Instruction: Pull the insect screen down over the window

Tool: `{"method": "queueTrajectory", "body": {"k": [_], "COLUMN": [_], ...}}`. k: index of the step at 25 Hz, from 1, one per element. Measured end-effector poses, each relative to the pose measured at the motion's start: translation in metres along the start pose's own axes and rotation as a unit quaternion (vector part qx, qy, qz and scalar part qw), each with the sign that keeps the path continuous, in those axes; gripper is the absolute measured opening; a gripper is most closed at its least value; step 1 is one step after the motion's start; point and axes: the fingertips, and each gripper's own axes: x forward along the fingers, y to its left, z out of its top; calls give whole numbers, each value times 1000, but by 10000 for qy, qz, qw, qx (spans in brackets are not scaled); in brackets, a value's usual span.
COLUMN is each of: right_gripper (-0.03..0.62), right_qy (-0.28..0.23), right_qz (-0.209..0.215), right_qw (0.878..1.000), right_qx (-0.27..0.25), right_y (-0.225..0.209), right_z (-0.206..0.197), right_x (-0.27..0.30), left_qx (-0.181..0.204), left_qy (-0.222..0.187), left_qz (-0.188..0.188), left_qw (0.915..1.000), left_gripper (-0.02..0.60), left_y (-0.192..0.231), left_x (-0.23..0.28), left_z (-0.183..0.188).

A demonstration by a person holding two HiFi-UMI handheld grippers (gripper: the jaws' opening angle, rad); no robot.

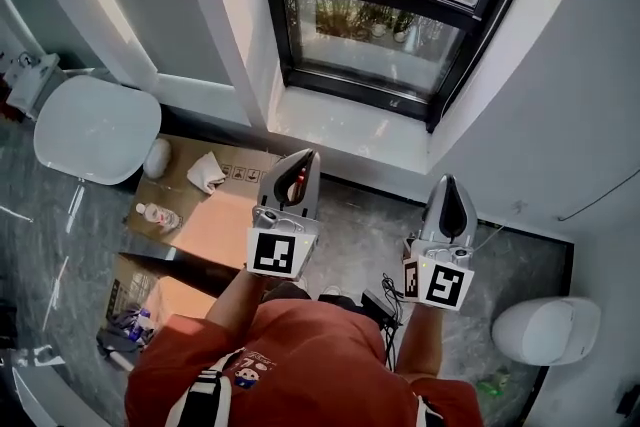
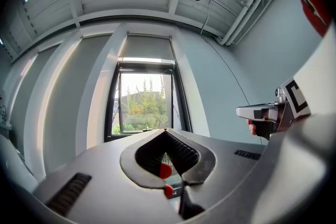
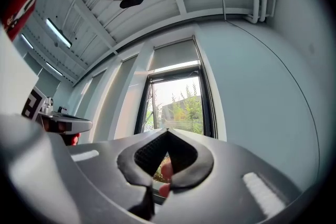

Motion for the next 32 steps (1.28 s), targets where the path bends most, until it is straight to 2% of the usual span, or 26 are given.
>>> {"method": "queueTrajectory", "body": {"k": [10,18,25,32], "right_gripper": [9,9,9,9], "right_qy": [32,-3,-59,8], "right_qz": [205,396,407,356], "right_qw": [9997,9991,9992,9992], "right_qx": [154,116,-25,-185], "right_y": [-19,-16,-20,-20], "right_z": [-14,-22,-28,-46], "right_x": [-7,12,51,110], "left_qx": [-25,23,-2,-157], "left_qy": [142,172,42,12], "left_qz": [166,228,189,175], "left_qw": [9998,9996,9998,9997], "left_gripper": [5,6,5,5], "left_y": [-20,-13,2,38], "left_x": [3,17,52,108], "left_z": [-11,-14,-16,-30]}}
